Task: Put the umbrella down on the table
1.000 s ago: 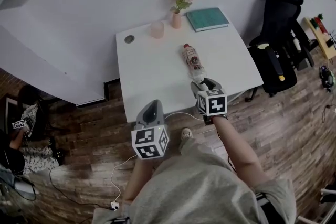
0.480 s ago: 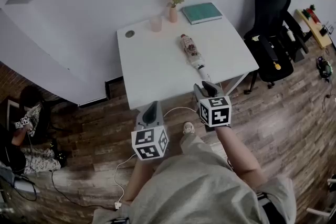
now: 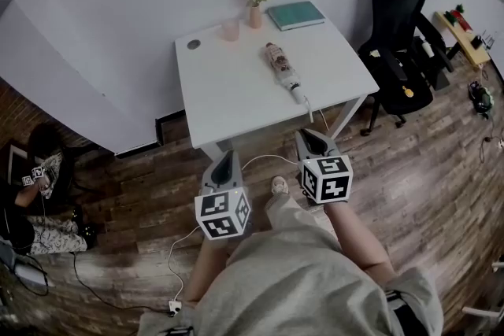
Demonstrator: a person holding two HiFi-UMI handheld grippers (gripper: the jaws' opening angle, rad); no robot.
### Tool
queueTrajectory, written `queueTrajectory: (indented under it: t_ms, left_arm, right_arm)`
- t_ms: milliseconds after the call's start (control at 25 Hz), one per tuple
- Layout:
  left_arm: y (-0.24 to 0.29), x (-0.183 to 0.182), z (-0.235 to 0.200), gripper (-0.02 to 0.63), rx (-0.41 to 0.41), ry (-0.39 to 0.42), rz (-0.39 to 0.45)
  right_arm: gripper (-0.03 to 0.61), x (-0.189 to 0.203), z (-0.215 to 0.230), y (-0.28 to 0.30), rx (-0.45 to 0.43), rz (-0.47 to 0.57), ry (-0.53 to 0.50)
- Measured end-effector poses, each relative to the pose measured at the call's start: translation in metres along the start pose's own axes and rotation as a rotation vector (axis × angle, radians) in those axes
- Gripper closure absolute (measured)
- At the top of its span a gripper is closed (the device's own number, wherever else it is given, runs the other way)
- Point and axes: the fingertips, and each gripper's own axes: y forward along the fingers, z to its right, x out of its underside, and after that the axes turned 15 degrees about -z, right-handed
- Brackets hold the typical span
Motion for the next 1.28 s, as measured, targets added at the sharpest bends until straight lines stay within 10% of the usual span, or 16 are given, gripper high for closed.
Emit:
queueTrajectory:
  t_ms: [1280]
  left_arm:
    - [-0.068,0.039,0.014,0.604,-0.021,-0.023,0.022]
  right_arm:
    - [0.578,0.037,-0.055,-0.076,-0.079,0.068,-0.082]
